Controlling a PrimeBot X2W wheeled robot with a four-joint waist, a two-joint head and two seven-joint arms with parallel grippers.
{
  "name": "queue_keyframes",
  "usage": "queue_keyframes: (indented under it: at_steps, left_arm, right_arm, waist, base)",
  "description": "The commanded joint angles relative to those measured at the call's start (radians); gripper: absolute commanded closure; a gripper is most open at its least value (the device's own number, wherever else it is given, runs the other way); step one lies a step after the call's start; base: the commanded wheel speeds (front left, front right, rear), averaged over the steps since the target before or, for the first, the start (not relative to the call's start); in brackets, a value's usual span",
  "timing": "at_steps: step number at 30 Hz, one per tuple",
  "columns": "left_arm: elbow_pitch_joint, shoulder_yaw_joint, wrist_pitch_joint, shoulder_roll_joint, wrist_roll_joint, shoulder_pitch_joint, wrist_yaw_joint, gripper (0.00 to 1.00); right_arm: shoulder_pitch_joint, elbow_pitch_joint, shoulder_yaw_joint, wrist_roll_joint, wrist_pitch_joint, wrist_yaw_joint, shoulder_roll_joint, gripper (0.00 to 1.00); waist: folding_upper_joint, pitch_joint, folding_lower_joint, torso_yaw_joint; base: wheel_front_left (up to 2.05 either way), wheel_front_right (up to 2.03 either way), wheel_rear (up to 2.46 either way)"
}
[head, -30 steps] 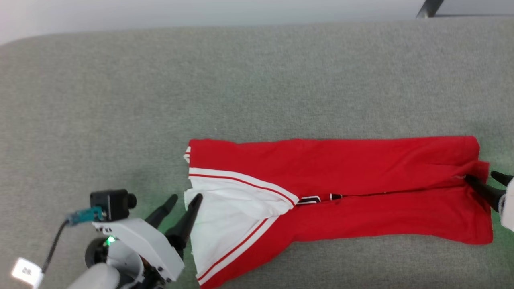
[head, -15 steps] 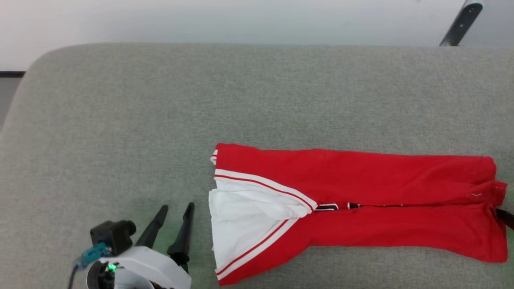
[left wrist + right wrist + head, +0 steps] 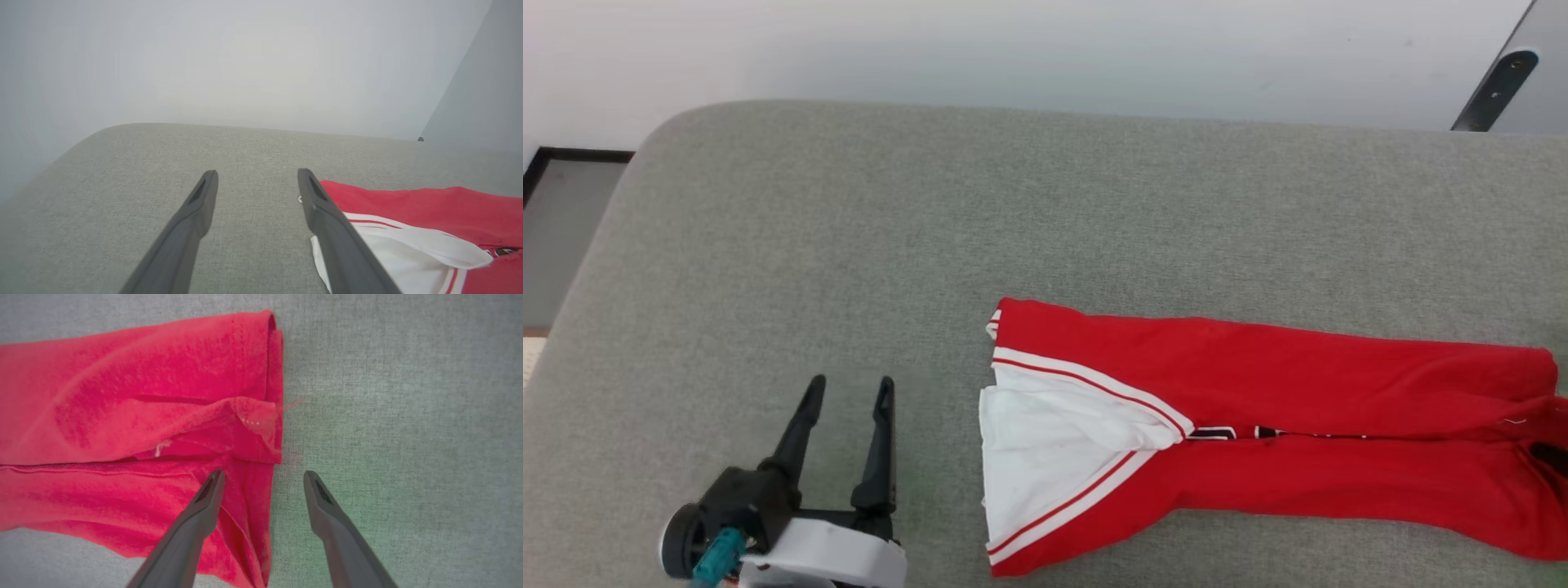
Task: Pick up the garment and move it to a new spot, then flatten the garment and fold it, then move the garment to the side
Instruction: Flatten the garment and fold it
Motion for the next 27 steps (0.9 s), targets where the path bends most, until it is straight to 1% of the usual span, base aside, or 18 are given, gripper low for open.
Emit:
queue_keyframes:
  at_steps: [1,3,6,12,15,19,24,27]
  left_arm:
    - [-0.007,0.025,-0.003,-0.015,0.037,0.02,-0.021,0.0]
    - [-0.023,0.059,-0.003,-0.038,0.106,0.031,-0.044,0.0]
    - [-0.028,0.11,-0.003,-0.073,0.168,0.044,-0.085,0.0]
    - [-0.002,0.172,-0.003,-0.139,0.236,0.047,-0.167,0.0]
    - [0.01,0.193,-0.003,-0.171,0.261,0.035,-0.203,0.0]
    - [0.021,0.222,-0.003,-0.207,0.292,0.025,-0.242,0.0]
    - [0.033,0.251,-0.003,-0.238,0.316,0.017,-0.276,0.0]
    - [0.039,0.266,-0.003,-0.251,0.325,0.011,-0.288,0.0]
  right_arm:
    - [-0.013,0.006,-0.015,-0.013,0.01,-0.001,0.013,0.0]
    - [-0.018,0.013,-0.035,-0.034,0.029,-0.001,0.025,0.0]
    - [-0.033,0.025,-0.067,-0.069,0.056,-0.001,0.046,0.0]
    - [-0.064,0.072,-0.11,-0.153,0.074,-0.001,0.099,0.0]
    - [-0.069,0.096,-0.102,-0.183,0.084,-0.001,0.129,0.0]
    - [-0.069,0.126,-0.079,-0.204,0.091,-0.001,0.148,0.0]
    - [-0.063,0.15,-0.046,-0.216,0.097,-0.001,0.158,0.0]
    - [-0.059,0.162,-0.026,-0.211,0.096,-0.001,0.158,0.0]
  waist:
    - [-0.0001,-0.001,-0.0001,0.006]
    - [-0.0001,0.001,-0.0001,0.011]
    - [-0.0001,0.009,-0.0001,0.015]
    - [-0.0001,0.038,-0.0001,0.021]
    - [-0.0001,0.053,-0.0001,0.026]
    - [-0.0001,0.065,-0.0001,0.032]
    - [-0.0001,0.082,-0.0001,0.04]
    - [-0.0001,0.092,-0.0001,0.044]
  base:
    - [0.0,0.0,0.0]
    - [0.0,0.0,0.0]
    - [0.0,0.0,0.0]
    - [0.0,0.0,0.0]
    - [0.0,0.0,0.0]
    - [0.0,0.0,0.0]
    - [0.0,0.0,0.0]
    - [0.0,0.0,0.0]
